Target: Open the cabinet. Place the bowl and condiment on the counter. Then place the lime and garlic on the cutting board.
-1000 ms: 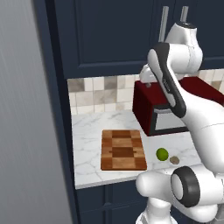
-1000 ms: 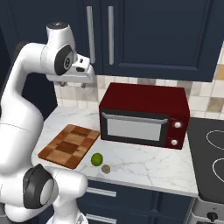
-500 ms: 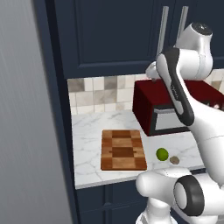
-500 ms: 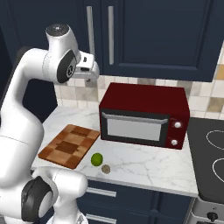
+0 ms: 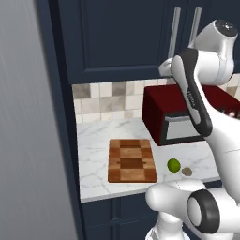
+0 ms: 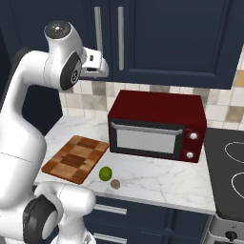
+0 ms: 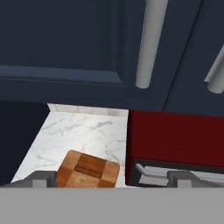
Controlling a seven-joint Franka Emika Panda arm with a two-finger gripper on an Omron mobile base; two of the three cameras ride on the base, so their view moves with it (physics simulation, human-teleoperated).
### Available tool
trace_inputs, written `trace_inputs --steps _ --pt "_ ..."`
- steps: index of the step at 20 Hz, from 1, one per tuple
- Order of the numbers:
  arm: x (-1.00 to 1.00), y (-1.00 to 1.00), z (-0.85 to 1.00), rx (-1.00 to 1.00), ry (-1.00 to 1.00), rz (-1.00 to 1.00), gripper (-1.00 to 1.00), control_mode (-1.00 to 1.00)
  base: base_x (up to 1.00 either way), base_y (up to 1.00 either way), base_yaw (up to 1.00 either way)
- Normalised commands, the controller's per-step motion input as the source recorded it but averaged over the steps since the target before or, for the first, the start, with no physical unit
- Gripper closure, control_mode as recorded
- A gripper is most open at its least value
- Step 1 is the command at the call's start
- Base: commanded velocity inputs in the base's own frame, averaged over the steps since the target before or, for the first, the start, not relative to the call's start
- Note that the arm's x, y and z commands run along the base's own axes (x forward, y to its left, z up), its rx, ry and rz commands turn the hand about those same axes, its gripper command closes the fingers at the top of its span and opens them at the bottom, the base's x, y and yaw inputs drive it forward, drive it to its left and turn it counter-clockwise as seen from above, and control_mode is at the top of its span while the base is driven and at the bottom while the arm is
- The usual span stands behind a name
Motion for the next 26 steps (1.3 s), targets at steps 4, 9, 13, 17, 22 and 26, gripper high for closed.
trace_inputs --steps 4,9,13,17,22,26 --pt "0.0 -0.01 0.34 0.0 -0.01 0.0 -1.0 -1.0 0.0 0.0 0.0" --pt "0.07 -0.09 0.06 0.0 -0.01 0.0 -1.0 -1.0 0.0 0.0 0.0" --pt "0.27 0.0 0.0 0.0 0.0 0.0 -1.0 -1.0 0.0 0.0 0.0" --pt "0.36 0.0 0.0 0.01 -0.07 0.0 -1.0 -1.0 0.0 0.0 0.0" --pt "0.28 0.0 0.01 0.0 -0.12 0.0 -1.0 -1.0 0.0 0.0 0.0" --pt "0.19 0.0 0.01 0.0 -0.14 0.0 -1.0 -1.0 0.0 0.0 0.0"
